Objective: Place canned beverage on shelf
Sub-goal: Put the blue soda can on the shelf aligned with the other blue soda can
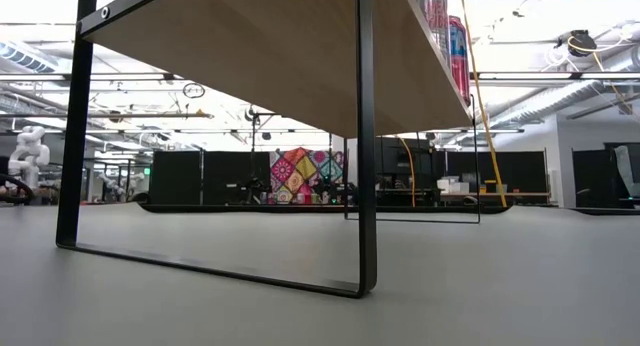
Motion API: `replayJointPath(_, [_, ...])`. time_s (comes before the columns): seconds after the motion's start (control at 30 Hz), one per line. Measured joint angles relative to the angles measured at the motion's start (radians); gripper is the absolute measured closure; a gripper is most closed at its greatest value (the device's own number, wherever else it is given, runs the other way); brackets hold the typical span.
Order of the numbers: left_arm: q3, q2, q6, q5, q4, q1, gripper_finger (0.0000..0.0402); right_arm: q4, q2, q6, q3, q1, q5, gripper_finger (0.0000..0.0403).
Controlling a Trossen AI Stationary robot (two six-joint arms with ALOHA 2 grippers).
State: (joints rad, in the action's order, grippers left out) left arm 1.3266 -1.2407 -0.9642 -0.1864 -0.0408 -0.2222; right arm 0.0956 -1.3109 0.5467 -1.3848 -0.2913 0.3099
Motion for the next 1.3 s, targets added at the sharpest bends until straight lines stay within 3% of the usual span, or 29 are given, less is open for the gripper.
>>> replayJointPath(0.43, [0.0,0.0,0.002,0.0,0.004,0.0,0.0163,0.0,0.0,-0.084,0.0,0.0,0.001,0.0153])
replayJointPath(0.97, [0.0,0.0,0.009,0.0,0.018,0.0,0.0164,-0.002,-0.002,-0.429,0.0,0.0,0.0,0.0097])
replayJointPath(1.3, [0.0,0.0,0.011,-0.003,0.047,0.0,0.0164,-0.003,-0.001,-0.505,0.0,0.004,-0.052,0.0053])
